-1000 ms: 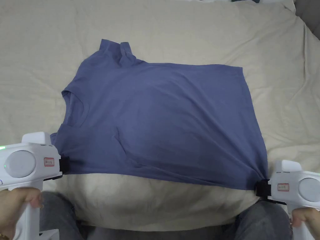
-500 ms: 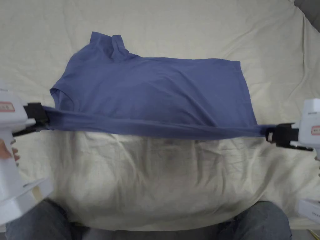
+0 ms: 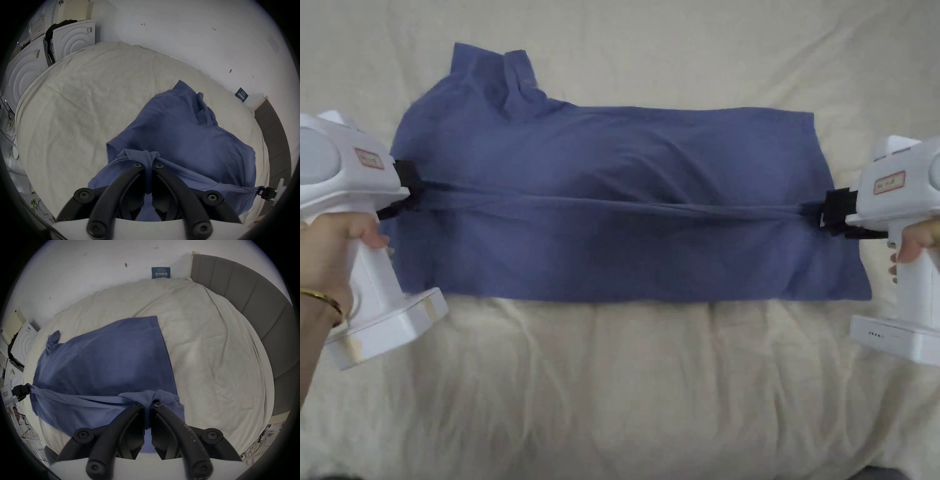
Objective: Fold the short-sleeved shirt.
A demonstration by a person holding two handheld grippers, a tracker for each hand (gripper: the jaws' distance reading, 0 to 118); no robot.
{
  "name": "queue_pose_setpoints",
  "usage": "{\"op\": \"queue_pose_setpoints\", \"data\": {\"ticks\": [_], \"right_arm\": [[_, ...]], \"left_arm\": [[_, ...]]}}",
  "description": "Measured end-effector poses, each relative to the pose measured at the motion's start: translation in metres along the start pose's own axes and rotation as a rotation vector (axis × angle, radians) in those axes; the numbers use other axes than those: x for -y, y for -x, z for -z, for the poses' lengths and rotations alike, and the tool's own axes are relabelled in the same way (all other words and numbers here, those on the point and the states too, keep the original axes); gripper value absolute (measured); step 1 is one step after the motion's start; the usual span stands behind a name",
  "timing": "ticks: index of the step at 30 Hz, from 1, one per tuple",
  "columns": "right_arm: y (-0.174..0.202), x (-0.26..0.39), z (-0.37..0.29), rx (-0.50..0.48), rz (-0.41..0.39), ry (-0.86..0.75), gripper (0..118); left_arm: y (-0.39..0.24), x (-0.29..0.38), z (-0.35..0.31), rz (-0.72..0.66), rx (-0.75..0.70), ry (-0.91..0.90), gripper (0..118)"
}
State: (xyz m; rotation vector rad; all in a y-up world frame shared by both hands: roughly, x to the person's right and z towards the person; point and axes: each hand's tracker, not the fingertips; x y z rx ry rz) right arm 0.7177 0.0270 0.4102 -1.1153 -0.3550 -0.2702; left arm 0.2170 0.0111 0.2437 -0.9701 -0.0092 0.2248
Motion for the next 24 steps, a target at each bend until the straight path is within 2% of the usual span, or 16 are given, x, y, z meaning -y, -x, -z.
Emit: {"op": "queue_pose_setpoints", "data": {"ticks": [2,3,4,5,6,7,8,10,16,20,24], "right_arm": [[-0.001,-0.004,0.014,-0.001,0.002,0.01,11],[-0.003,-0.004,0.019,-0.003,0.019,0.011,15],[-0.003,-0.004,0.021,-0.007,0.035,0.009,26],[-0.005,-0.004,0.022,0.004,0.036,0.01,50],[-0.006,-0.003,0.022,0.023,0.027,0.013,69],[-0.008,-0.002,0.02,0.032,0.012,0.011,83],[-0.009,0.0,0.016,0.04,-0.01,-0.008,97],[-0.011,0.008,-0.004,0.07,-0.042,-0.097,111],[-0.005,0.05,-0.098,0.009,-0.104,-0.459,114],[0.009,0.093,-0.155,0.003,-0.126,-0.656,118],[0.024,0.138,-0.195,-0.002,-0.146,-0.786,118]], "left_arm": [[0.002,0.001,0.018,-0.003,-0.02,0.018,9],[-0.006,0.01,0.01,-0.004,-0.032,0.027,16],[-0.007,0.011,0.011,0.007,-0.043,0.025,43],[-0.006,0.013,0.013,0.055,-0.057,0.015,71],[-0.005,0.014,0.014,0.095,-0.067,0.002,95],[-0.01,0.019,0.005,0.123,-0.08,-0.026,116],[-0.009,0.021,-0.002,0.148,-0.079,-0.045,118],[-0.009,0.024,-0.025,0.183,-0.058,-0.112,116],[-0.006,0.04,-0.115,0.324,-0.03,-0.445,118],[-0.011,0.078,-0.174,0.39,-0.088,-0.662,118],[-0.005,0.115,-0.208,0.389,-0.09,-0.687,118]]}}
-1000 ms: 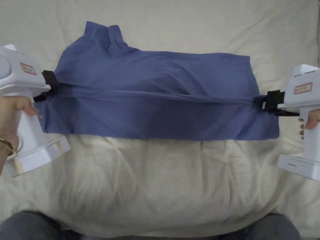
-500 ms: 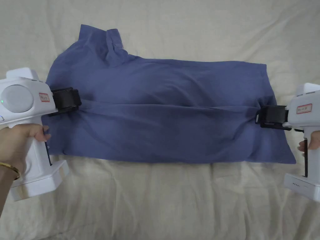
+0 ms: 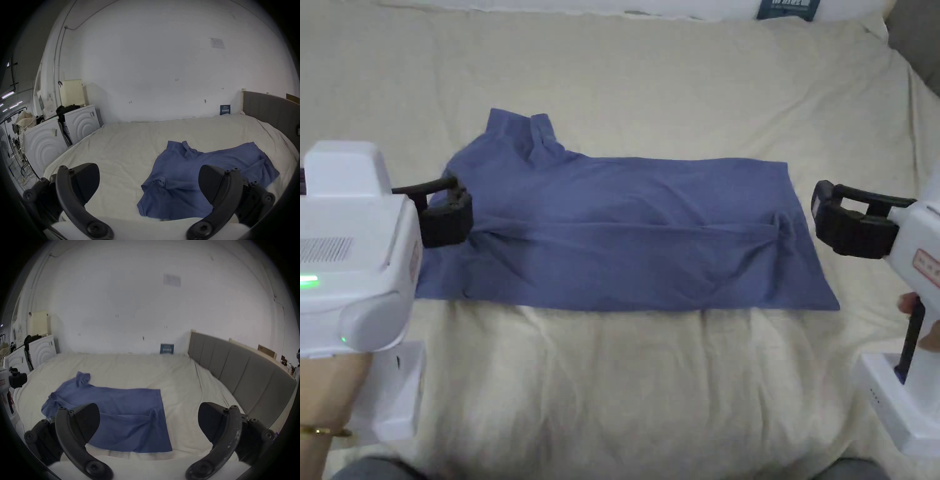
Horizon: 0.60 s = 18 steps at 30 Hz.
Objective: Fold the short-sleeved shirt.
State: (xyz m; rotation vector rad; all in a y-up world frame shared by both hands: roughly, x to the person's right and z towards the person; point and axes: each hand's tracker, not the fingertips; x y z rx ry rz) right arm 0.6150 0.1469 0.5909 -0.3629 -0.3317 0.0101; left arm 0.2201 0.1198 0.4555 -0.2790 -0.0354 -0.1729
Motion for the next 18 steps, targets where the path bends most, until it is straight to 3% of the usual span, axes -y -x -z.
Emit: {"op": "queue_pose_setpoints", "data": {"ticks": [1,3,7,9,10,18], "right_arm": [[0.004,0.003,-0.013,-0.015,0.002,-0.019,118],[0.009,0.009,-0.032,-0.025,0.0,-0.022,100],[0.018,0.023,-0.054,-0.038,0.043,-0.011,11],[0.02,0.028,-0.062,-0.047,0.063,-0.004,4],[0.019,0.03,-0.061,-0.053,0.059,0.02,2],[0.014,0.037,-0.06,-0.046,0.106,0.057,1]], "left_arm": [[0.0,0.004,-0.01,-0.001,0.006,-0.005,118],[0.001,0.013,-0.023,-0.015,0.028,-0.004,106],[0.003,0.027,-0.038,-0.046,0.049,0.051,27],[0.004,0.031,-0.043,-0.056,0.059,0.059,5],[0.004,0.032,-0.044,-0.053,0.057,0.064,0],[0.019,0.011,-0.008,-0.072,0.095,0.23,0]]}}
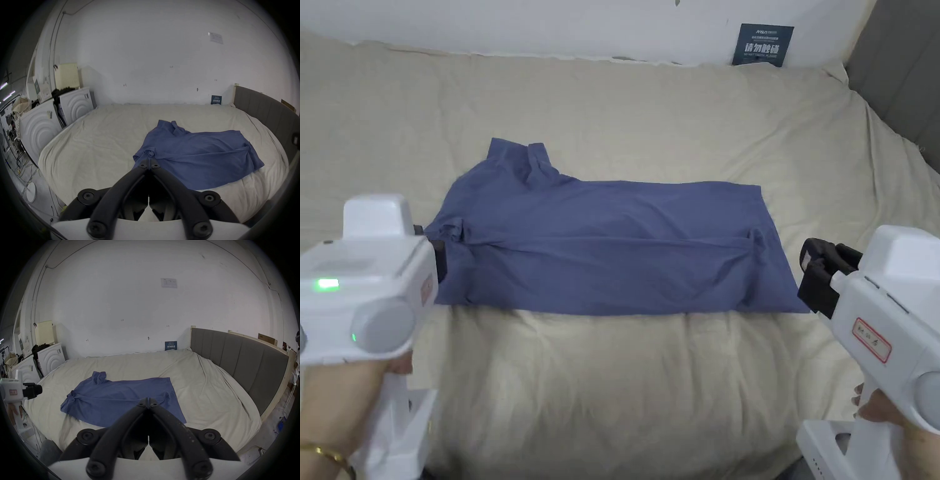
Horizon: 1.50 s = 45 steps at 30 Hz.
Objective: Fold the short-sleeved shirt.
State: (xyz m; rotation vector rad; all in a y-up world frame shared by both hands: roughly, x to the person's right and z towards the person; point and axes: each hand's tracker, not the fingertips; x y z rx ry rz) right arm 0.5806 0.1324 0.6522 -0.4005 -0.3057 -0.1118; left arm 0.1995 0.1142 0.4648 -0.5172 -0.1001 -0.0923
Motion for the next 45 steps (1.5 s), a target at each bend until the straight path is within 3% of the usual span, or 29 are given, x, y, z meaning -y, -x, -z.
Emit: {"op": "queue_pose_setpoints", "data": {"ticks": [3,5,6,7,10,12,13,18,19,21,22,23,25,30,31,32,33,34,35,39,42,45], "right_arm": [[-0.003,-0.001,0.004,0.006,0.007,0.009,1],[0.002,-0.002,0.006,0.018,0.019,0.018,1],[0.002,-0.001,0.008,0.029,0.025,0.029,1],[0.001,0.0,0.01,0.033,0.034,0.035,1],[0.001,0.004,0.021,0.041,0.045,0.072,1],[0.003,0.007,0.029,0.052,0.042,0.099,1],[0.002,0.009,0.033,0.056,0.041,0.115,1],[0.003,0.017,0.052,0.068,0.037,0.175,1],[0.004,0.019,0.056,0.073,0.034,0.187,1],[0.003,0.02,0.063,0.075,0.057,0.208,1],[0.002,0.02,0.065,0.068,0.087,0.213,1],[0.001,0.018,0.067,0.053,0.11,0.217,1],[0.001,0.015,0.071,0.061,0.109,0.215,1],[-0.009,-0.008,0.096,0.071,0.08,0.246,3],[-0.014,-0.014,0.108,0.086,0.087,0.311,13],[-0.021,-0.02,0.119,0.117,0.099,0.358,30],[-0.027,-0.023,0.128,0.12,0.126,0.378,56],[-0.035,-0.025,0.143,0.118,0.134,0.42,94],[-0.041,-0.025,0.157,0.125,0.127,0.475,114],[-0.063,-0.008,0.207,0.128,0.12,0.676,118],[-0.079,0.018,0.237,0.166,0.204,0.781,118],[-0.086,0.039,0.252,0.221,0.222,0.841,113]], "left_arm": [[0.016,-0.018,0.04,-0.065,0.033,0.147,0],[0.026,-0.023,0.072,-0.112,0.032,0.288,13],[0.032,-0.023,0.09,-0.129,0.026,0.351,25],[0.037,-0.021,0.108,-0.138,0.028,0.397,48],[0.038,-0.01,0.148,-0.129,0.013,0.511,70],[0.039,-0.002,0.172,-0.116,0.012,0.573,107],[0.038,0.002,0.178,-0.119,0.019,0.594,118],[0.034,0.012,0.203,-0.091,-0.027,0.638,115],[0.033,0.014,0.205,-0.088,-0.018,0.644,102],[0.031,0.019,0.209,-0.08,0.006,0.677,50],[0.032,0.021,0.209,-0.15,0.051,0.709,35],[0.033,0.019,0.207,-0.217,0.028,0.684,30],[0.036,0.018,0.208,-0.209,0.085,0.687,10],[0.037,0.007,0.198,-0.186,0.079,0.656,10],[0.037,0.012,0.206,-0.147,0.094,0.618,10],[0.037,0.012,0.206,-0.129,0.101,0.596,10],[0.034,0.006,0.193,-0.125,0.093,0.588,10],[0.035,0.006,0.194,-0.117,0.103,0.576,10],[0.037,0.006,0.196,-0.114,0.11,0.565,10],[0.049,-0.001,0.177,-0.15,0.12,0.554,10],[0.038,-0.002,0.161,-0.175,0.124,0.554,10],[0.042,0.004,0.164,-0.181,0.127,0.552,10]]}}
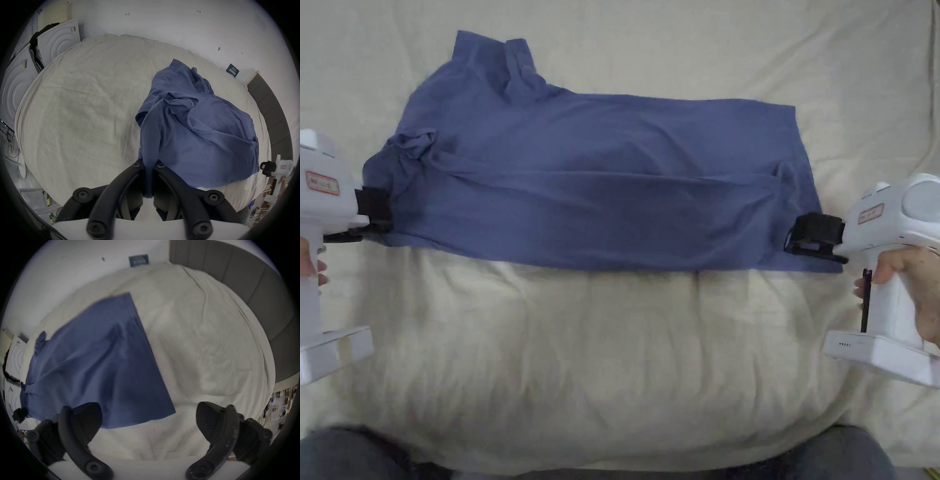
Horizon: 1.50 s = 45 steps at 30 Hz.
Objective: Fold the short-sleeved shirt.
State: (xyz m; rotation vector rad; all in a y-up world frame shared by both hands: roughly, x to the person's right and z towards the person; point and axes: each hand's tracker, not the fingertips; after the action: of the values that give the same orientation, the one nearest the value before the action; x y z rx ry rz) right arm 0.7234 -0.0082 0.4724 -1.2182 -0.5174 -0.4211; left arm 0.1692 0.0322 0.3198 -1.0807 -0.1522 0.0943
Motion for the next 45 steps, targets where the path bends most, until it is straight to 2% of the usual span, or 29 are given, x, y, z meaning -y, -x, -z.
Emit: {"op": "queue_pose_setpoints", "data": {"ticks": [3,5,7,9,12,15,20,24,26,27,28,29,30,31,32,33,34,35,37,42,45], "right_arm": [[-0.001,0.006,0.008,-0.006,-0.028,-0.044,54],[0.002,0.01,0.007,0.016,-0.146,-0.073,38],[0.0,0.009,-0.003,-0.031,-0.179,-0.09,13],[-0.002,0.005,-0.015,-0.053,-0.126,-0.063,12],[-0.01,0.0,-0.044,-0.098,-0.123,-0.104,12],[-0.022,0.004,-0.08,-0.182,-0.091,-0.136,12],[-0.044,0.043,-0.109,-0.2,-0.118,-0.155,12],[-0.056,0.091,-0.097,-0.19,-0.096,-0.125,12],[-0.056,0.114,-0.082,-0.178,-0.105,-0.087,12],[-0.055,0.122,-0.074,-0.174,-0.102,-0.071,12],[-0.054,0.129,-0.069,-0.167,-0.101,-0.064,12],[-0.054,0.135,-0.066,-0.163,-0.104,-0.067,14],[-0.053,0.137,-0.067,-0.14,-0.119,-0.071,23],[-0.051,0.138,-0.07,-0.114,-0.14,-0.082,51],[-0.051,0.136,-0.075,-0.104,-0.16,-0.101,78],[-0.051,0.134,-0.082,-0.095,-0.173,-0.13,99],[-0.05,0.132,-0.094,-0.083,-0.167,-0.198,114],[-0.047,0.131,-0.11,-0.091,-0.162,-0.296,117],[-0.039,0.124,-0.138,-0.099,-0.171,-0.432,116],[-0.012,0.125,-0.198,-0.166,-0.191,-0.744,117],[0.006,0.136,-0.22,-0.2,-0.214,-0.901,118]], "left_arm": [[0.002,0.002,0.005,-0.015,-0.007,0.014,10],[0.002,0.002,0.007,-0.049,-0.004,0.026,10],[0.002,0.002,0.007,-0.062,-0.004,0.025,10],[0.003,-0.001,0.006,-0.064,-0.011,0.022,10],[0.004,-0.003,-0.009,-0.076,0.003,-0.002,10],[0.003,0.001,-0.035,-0.062,0.01,-0.031,10],[0.023,0.038,-0.072,-0.059,0.01,-0.062,10],[0.053,0.091,-0.07,-0.166,0.054,0.015,10],[0.065,0.117,-0.057,-0.204,0.023,0.079,10],[0.068,0.126,-0.053,-0.217,0.013,0.092,12],[0.07,0.134,-0.048,-0.222,-0.003,0.09,24],[0.071,0.139,-0.047,-0.212,-0.044,0.073,43],[0.072,0.14,-0.048,-0.191,-0.081,0.055,70],[0.073,0.141,-0.051,-0.168,-0.097,0.025,98],[0.07,0.138,-0.06,-0.152,-0.09,-0.019,112],[0.069,0.133,-0.069,-0.142,-0.075,-0.056,118],[0.067,0.126,-0.08,-0.139,-0.06,-0.104,118],[0.064,0.118,-0.092,-0.138,-0.06,-0.158,118],[0.053,0.105,-0.115,-0.098,-0.074,-0.291,118],[-0.001,0.097,-0.167,0.11,-0.095,-0.707,118],[-0.031,0.102,-0.177,0.155,-0.109,-0.834,118]]}}
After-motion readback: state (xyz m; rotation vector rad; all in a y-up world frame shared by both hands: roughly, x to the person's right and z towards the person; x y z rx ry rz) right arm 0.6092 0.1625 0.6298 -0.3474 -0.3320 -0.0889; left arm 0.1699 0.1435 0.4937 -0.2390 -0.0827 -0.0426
